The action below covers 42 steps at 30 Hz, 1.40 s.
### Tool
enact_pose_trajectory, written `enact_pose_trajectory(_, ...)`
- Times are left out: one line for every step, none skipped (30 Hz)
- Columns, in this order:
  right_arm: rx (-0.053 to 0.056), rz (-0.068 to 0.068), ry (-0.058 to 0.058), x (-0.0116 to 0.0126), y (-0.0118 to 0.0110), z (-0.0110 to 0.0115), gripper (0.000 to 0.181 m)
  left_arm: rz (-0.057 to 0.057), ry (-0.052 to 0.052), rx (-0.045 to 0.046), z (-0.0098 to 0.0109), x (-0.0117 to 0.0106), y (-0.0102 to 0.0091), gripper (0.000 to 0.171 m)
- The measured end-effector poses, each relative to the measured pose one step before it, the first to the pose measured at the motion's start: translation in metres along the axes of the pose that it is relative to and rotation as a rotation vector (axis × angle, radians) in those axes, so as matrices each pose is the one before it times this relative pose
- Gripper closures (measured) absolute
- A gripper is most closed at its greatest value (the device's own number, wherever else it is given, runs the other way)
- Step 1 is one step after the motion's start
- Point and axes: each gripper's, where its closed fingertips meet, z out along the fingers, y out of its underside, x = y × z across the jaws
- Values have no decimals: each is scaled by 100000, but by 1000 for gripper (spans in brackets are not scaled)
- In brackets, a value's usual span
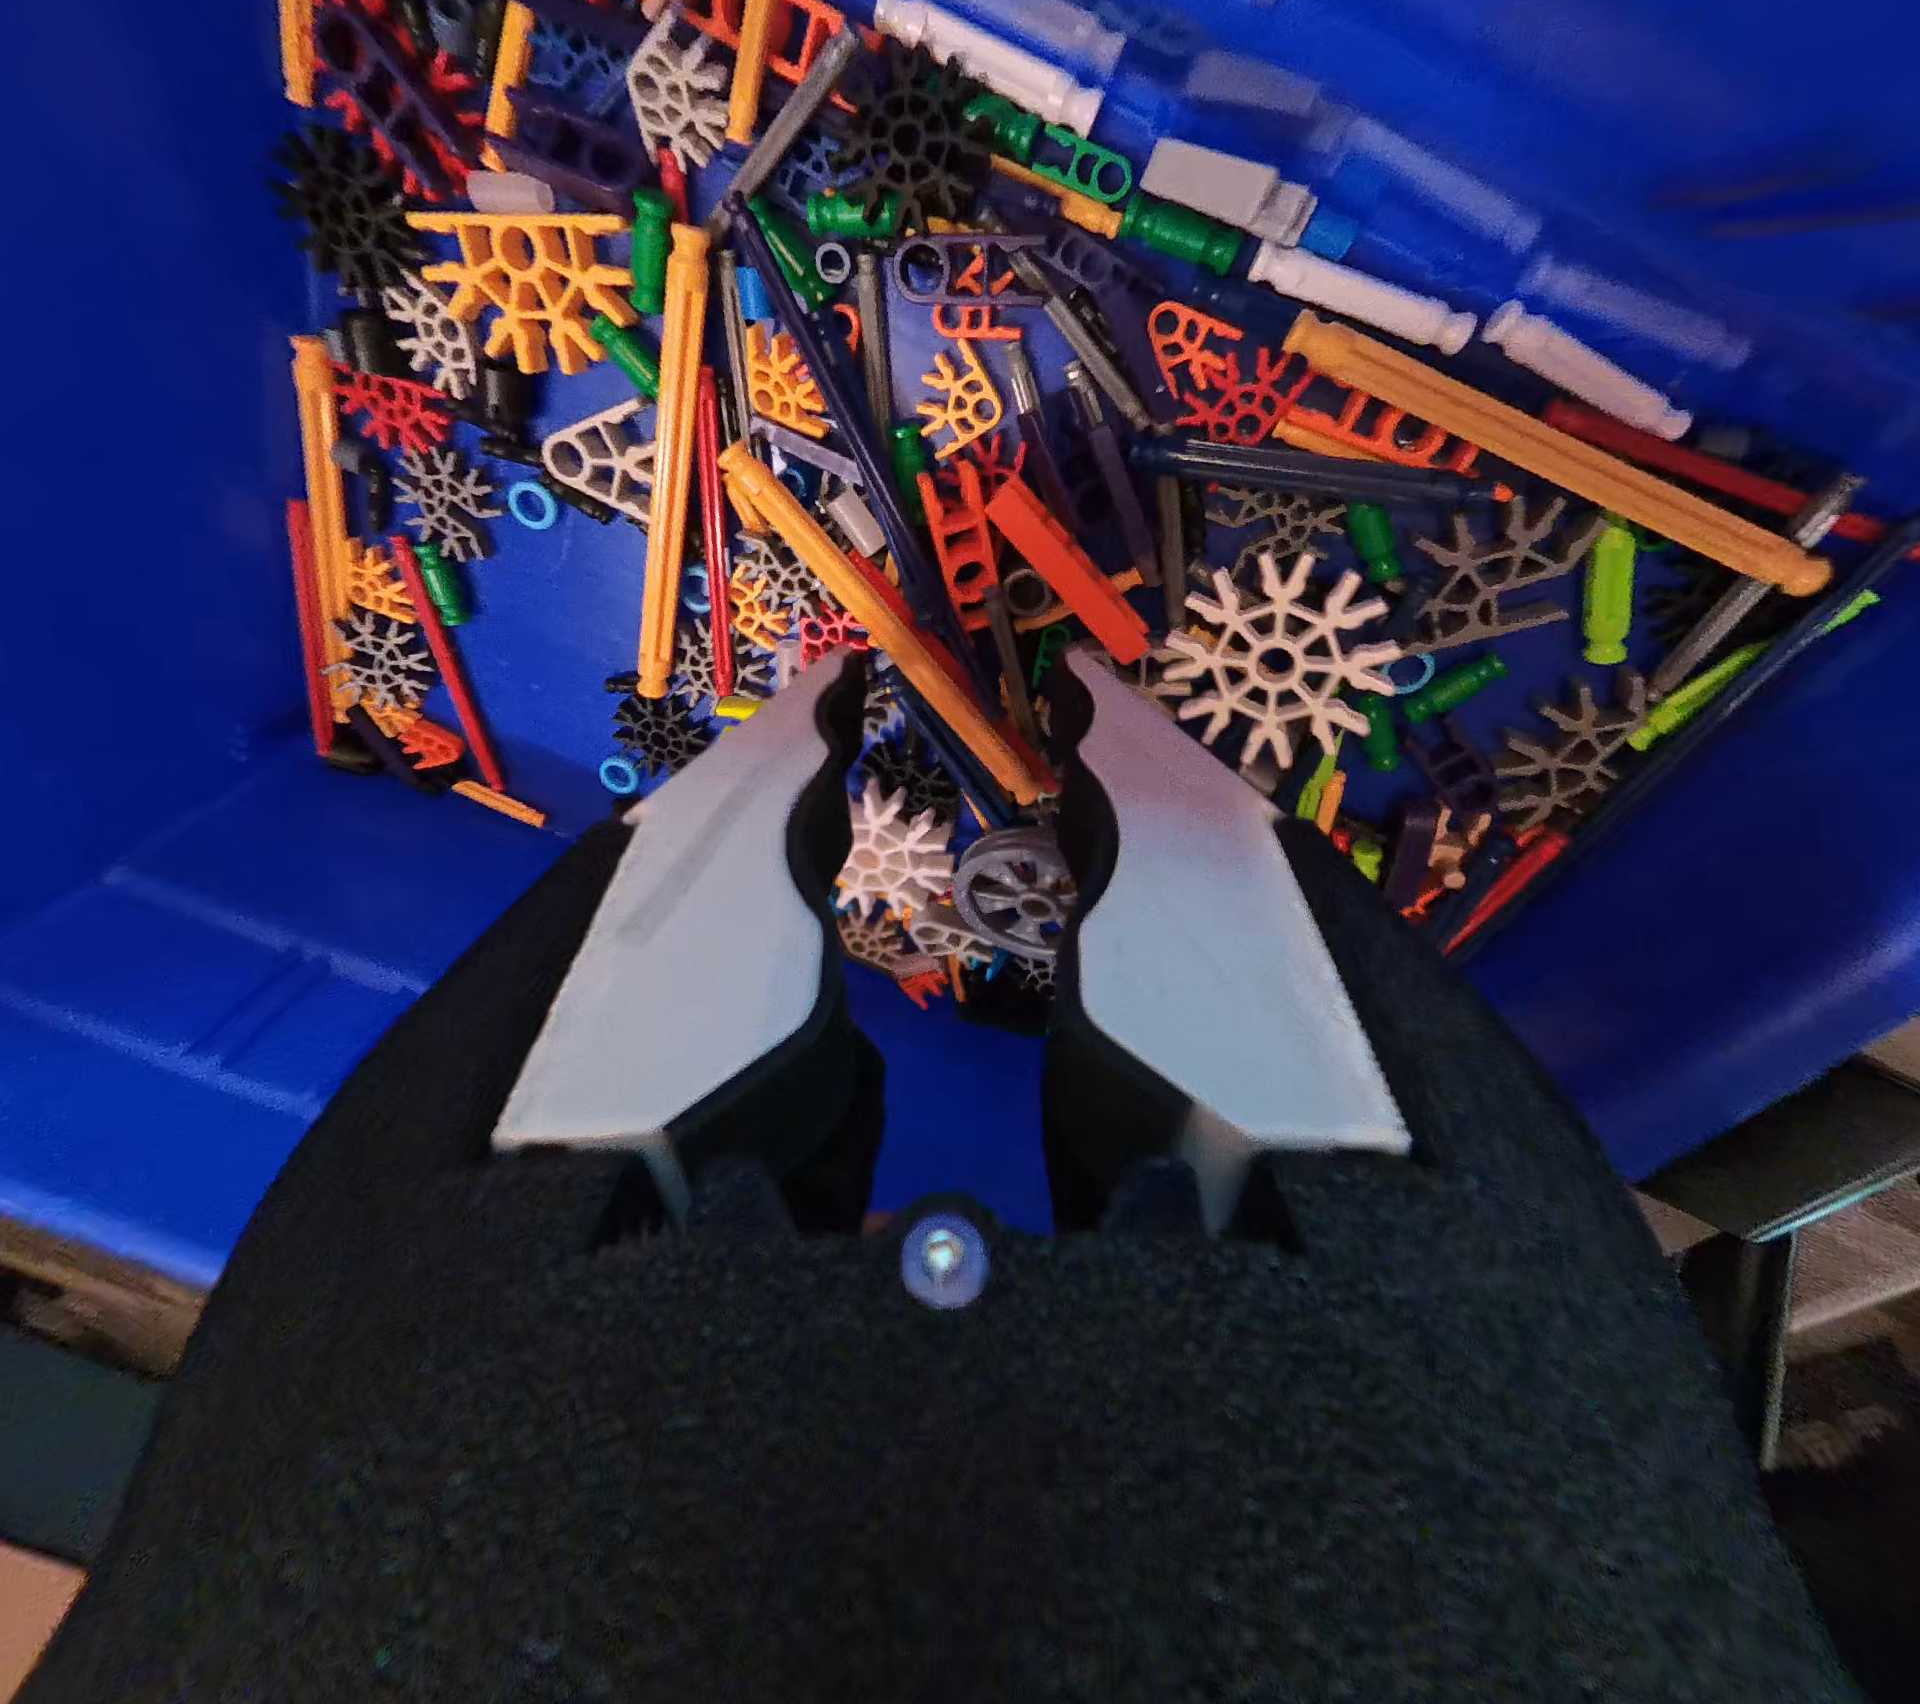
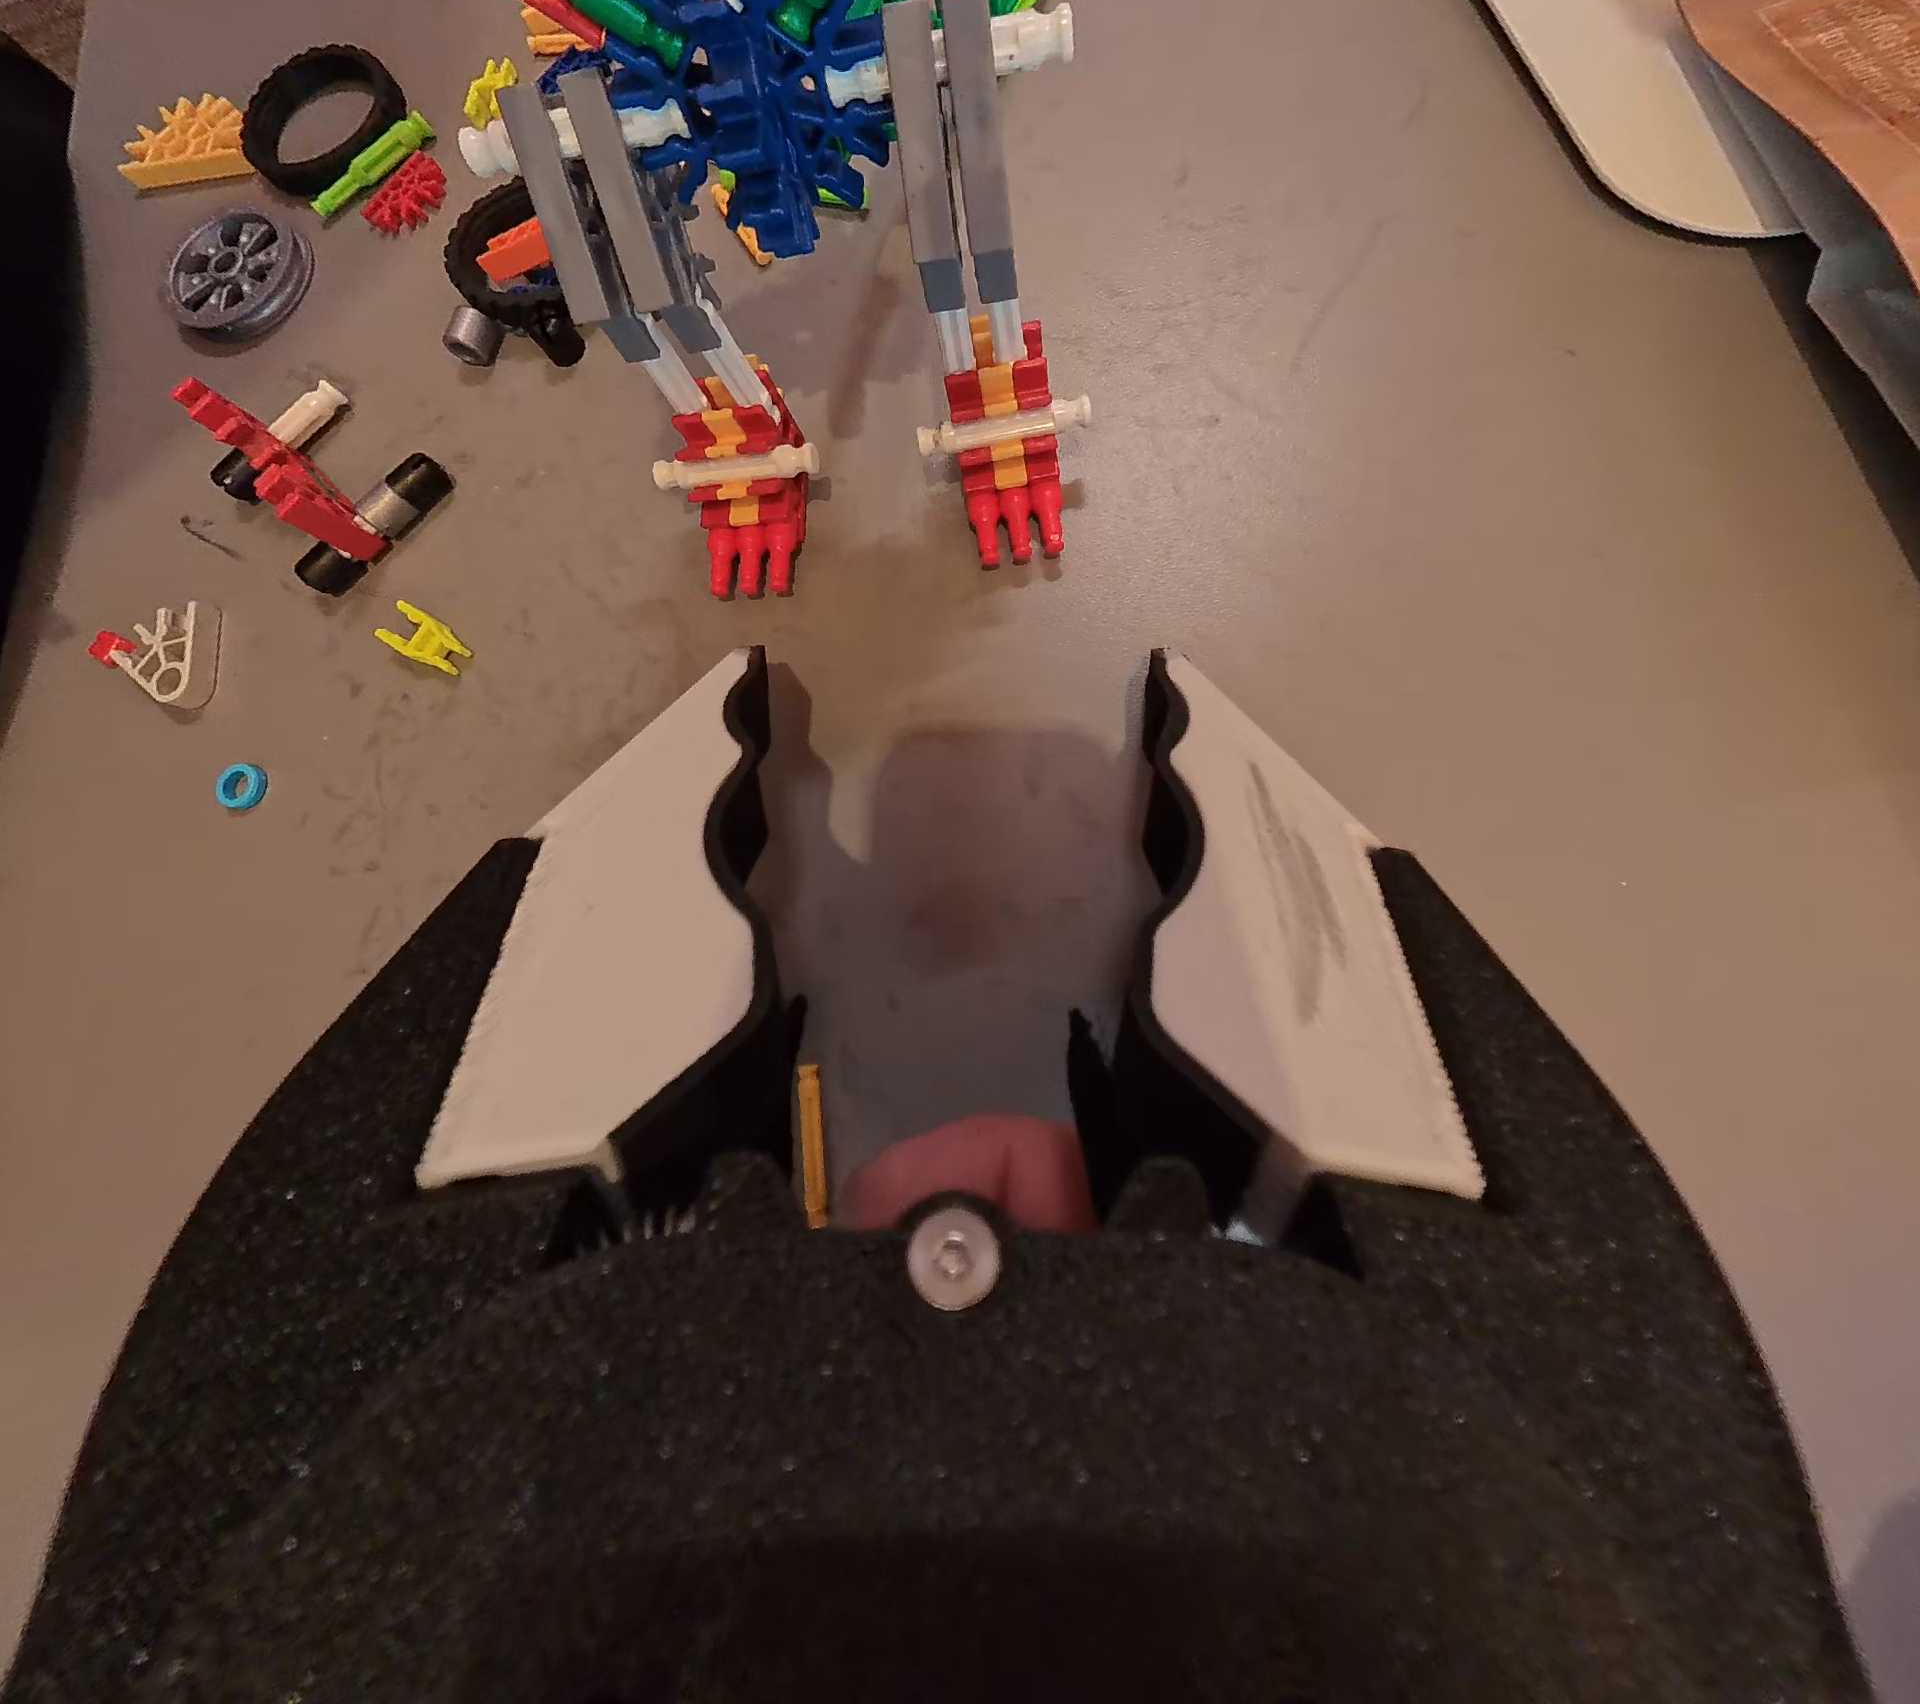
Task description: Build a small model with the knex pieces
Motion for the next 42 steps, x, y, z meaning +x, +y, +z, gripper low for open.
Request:
enact_pose_trajectory(16,57,-37,-1,1,-4,109,-836,537,-767,416,30,157,140)
enact_pose_trajectory(12,39,-20,8,-4,1,109,-1170,1477,2331,7,149,-330,146)
enact_pose_trajectory(6,22,-7,5,2,-5,109,-831,-168,854,34,-75,-122,147)
enact_pose_trajectory(3,2,2,0,0,0,109,-123,-768,163,81,-103,6,153)
enact_pose_trajectory(-6,-28,22,-9,4,0,109,420,-545,-320,106,-36,80,157)
enact_pose_trajectory(-14,-41,34,0,-1,4,109,668,-784,-72,89,-67,57,160)
enact_pose_trajectory(-15,-50,42,-5,5,-1,109,38,-946,226,13,-147,34,164)
enact_pose_trajectory(-24,-72,58,5,0,4,109,-554,-390,472,-85,-121,-7,165)
enact_pose_trajectory(-24,-70,57,-1,6,-2,109,-671,-925,836,-170,-264,-40,165)
enact_pose_trajectory(-10,-30,28,-2,-2,5,109,-871,-1451,1015,-217,-396,-56,165)
enact_pose_trajectory(1,13,-5,-2,0,0,109,-976,-1697,971,-233,-451,-51,165)
enact_pose_trajectory(7,33,-18,9,-4,1,109,-803,-1512,411,-201,-432,50,166)
enact_pose_trajectory(4,27,-13,-4,-1,0,109,-596,-1799,401,-163,-470,60,165)
enact_pose_trajectory(-1,4,6,1,0,0,109,-1124,-1881,673,-138,-494,10,166)
enact_pose_trajectory(-5,-9,8,2,1,0,109,-1754,-1499,835,-112,-467,-33,165)
enact_pose_trajectory(6,22,-15,-4,-1,0,109,-1389,-1533,1029,-86,-449,-78,165)
enact_pose_trajectory(19,54,-32,6,-5,1,109,-1257,-1616,743,-60,-432,-53,165)
enact_pose_trajectory(10,35,-19,3,2,-5,109,-1368,-1845,368,-14,-464,-20,165)
enact_pose_trajectory(3,4,-2,-1,0,0,109,-1204,-1593,232,30,-386,-13,165)
enact_pose_trajectory(-1,-4,1,0,0,0,109,-611,-633,286,56,-183,-35,165)
enact_pose_trajectory(4,7,-8,-2,-1,0,109,-150,217,-12,85,-2,27,165)
enact_pose_trajectory(13,34,-30,-7,-2,1,109,188,319,-229,119,67,48,165)
enact_pose_trajectory(21,46,-37,-1,0,-4,109,198,-349,-190,110,-22,39,165)
enact_pose_trajectory(7,20,-15,10,-4,1,109,237,-404,-342,101,-33,50,165)
enact_pose_trajectory(-7,-15,12,-11,4,0,109,346,-273,-510,89,10,69,165)
enact_pose_trajectory(-2,-5,3,1,0,0,109,286,-250,-365,56,23,38,165)
enact_pose_trajectory(10,19,-17,4,2,-5,109,218,-122,-133,34,40,-13,166)
enact_pose_trajectory(3,3,-3,-1,0,0,109,146,119,50,20,75,-64,166)
enact_pose_trajectory(-12,-38,30,-1,-1,4,109,76,195,57,36,76,-60,165)
enact_pose_trajectory(-24,-64,56,4,0,4,109,-56,-83,-302,61,29,-17,165)
enact_pose_trajectory(-25,-77,61,0,6,-2,109,-18,-474,-632,94,-33,20,164)
enact_pose_trajectory(-15,-46,34,-6,5,-1,109,254,-431,-553,108,-17,27,164)
enact_pose_trajectory(3,3,-3,-1,0,0,109,415,-247,-452,97,14,16,162)
enact_pose_trajectory(2,1,5,1,0,0,109,256,-282,-446,96,14,36,160)
enact_pose_trajectory(-14,-39,29,-1,-1,4,109,266,-144,-175,51,31,-4,159)
enact_pose_trajectory(-12,-32,23,-2,-2,4,109,217,10,175,1,53,-47,158)
enact_pose_trajectory(7,27,-20,3,2,-5,109,146,-130,225,-39,11,-58,156)
enact_pose_trajectory(26,73,-61,-6,0,-3,109,31,-556,388,-85,-91,-74,154)
enact_pose_trajectory(23,59,-50,3,-6,2,109,-329,-820,443,-140,-177,-73,152)
enact_pose_trajectory(1,3,-7,-1,0,0,109,-482,-801,651,-190,-235,-65,151)
enact_pose_trajectory(-13,-27,19,4,2,-1,109,-436,-639,777,-202,-223,-69,151)
enact_pose_trajectory(1,-3,0,0,0,0,109,-334,-758,964,-202,-250,-80,151)
